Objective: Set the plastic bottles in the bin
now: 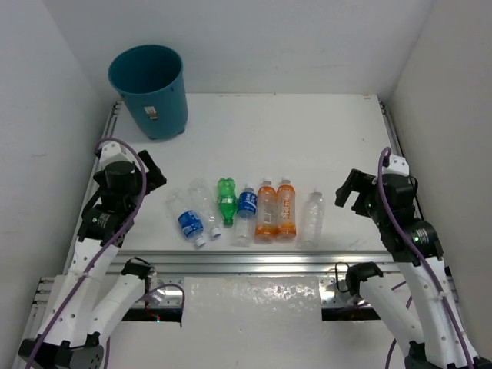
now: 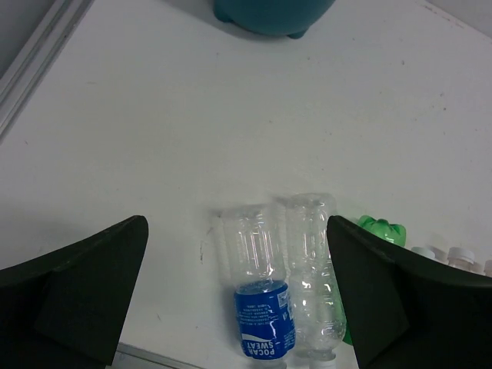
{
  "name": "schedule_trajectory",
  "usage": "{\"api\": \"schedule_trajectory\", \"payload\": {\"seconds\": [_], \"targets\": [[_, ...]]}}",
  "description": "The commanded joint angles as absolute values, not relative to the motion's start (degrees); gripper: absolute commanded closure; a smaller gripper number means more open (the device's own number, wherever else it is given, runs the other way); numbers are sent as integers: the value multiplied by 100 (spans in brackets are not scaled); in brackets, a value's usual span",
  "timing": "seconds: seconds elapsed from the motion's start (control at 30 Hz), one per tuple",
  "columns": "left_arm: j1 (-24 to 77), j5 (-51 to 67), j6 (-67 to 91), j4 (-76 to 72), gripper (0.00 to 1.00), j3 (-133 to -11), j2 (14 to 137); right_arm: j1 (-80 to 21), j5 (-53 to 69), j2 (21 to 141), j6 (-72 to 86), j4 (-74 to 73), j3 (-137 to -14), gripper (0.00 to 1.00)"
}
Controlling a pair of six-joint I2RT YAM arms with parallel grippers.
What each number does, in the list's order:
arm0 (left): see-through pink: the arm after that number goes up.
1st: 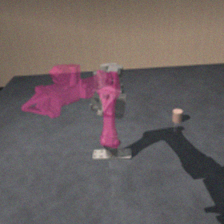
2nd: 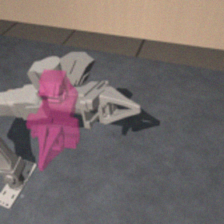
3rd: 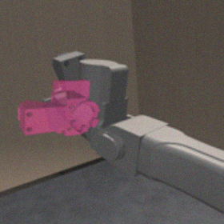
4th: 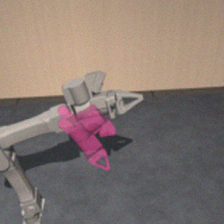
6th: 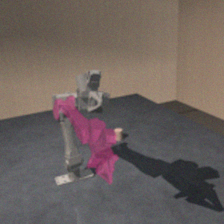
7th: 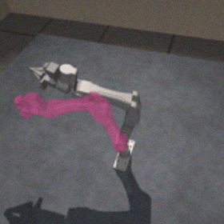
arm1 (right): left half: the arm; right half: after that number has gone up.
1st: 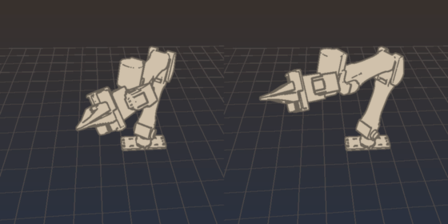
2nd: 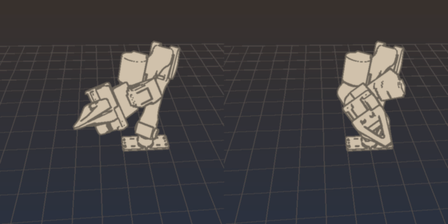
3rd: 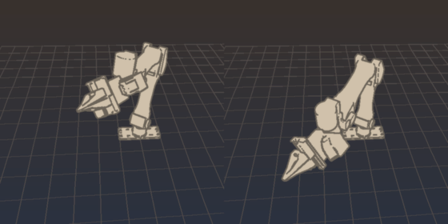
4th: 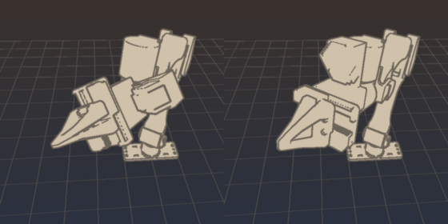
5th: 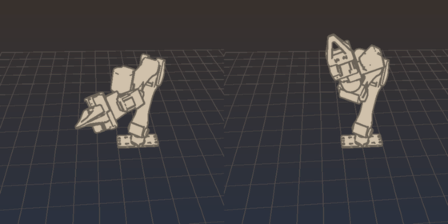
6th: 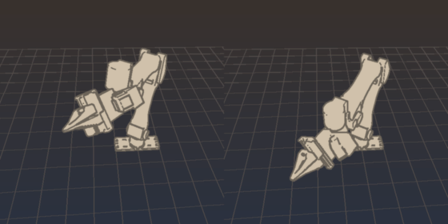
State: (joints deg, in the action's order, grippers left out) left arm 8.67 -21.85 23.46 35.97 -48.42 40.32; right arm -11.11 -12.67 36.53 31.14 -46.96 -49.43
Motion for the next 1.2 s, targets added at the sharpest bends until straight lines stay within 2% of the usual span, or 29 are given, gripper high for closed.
{"api": "schedule_trajectory", "payload": {"seconds": [0.0,0.17,0.37,0.7,0.87,0.97,1.0,1.07,1.1,1.17], "targets": [[914,-2303,2417,3480,0,-5063,3920,-1116,-1503,3507,3181,-4526,-5010,1],[914,-2285,2434,3472,0,-5045,3859,-1107,-1021,3480,3251,-4166,-4799,1],[914,-2127,2400,3401,0,-4992,3788,-1125,-600,5095,3463,-4737,-5010,1],[905,-1986,2364,3313,0,-4904,3718,-1591,-343,6108,3981,-3349,-3552,1],[905,-1855,2329,3261,0,-4887,3753,-1644,236,6407,4113,-2647,-3007,7],[905,-1811,2320,3252,0,-4887,3771,-1661,168,6521,4149,-2391,-2883,18],[905,-1793,2320,3235,0,-4869,3771,-1661,97,6539,4148,-2391,-2865,29],[914,-1662,2285,3199,0,-4843,3779,-1661,-52,6531,4113,-2452,-2857,39],[914,-1487,2268,3138,0,-4817,3805,-1652,-114,6478,4078,-2461,-2856,52],[914,-1179,2233,3085,0,-4816,3884,-1661,-132,6355,3929,-2557,-2961,66]]}}
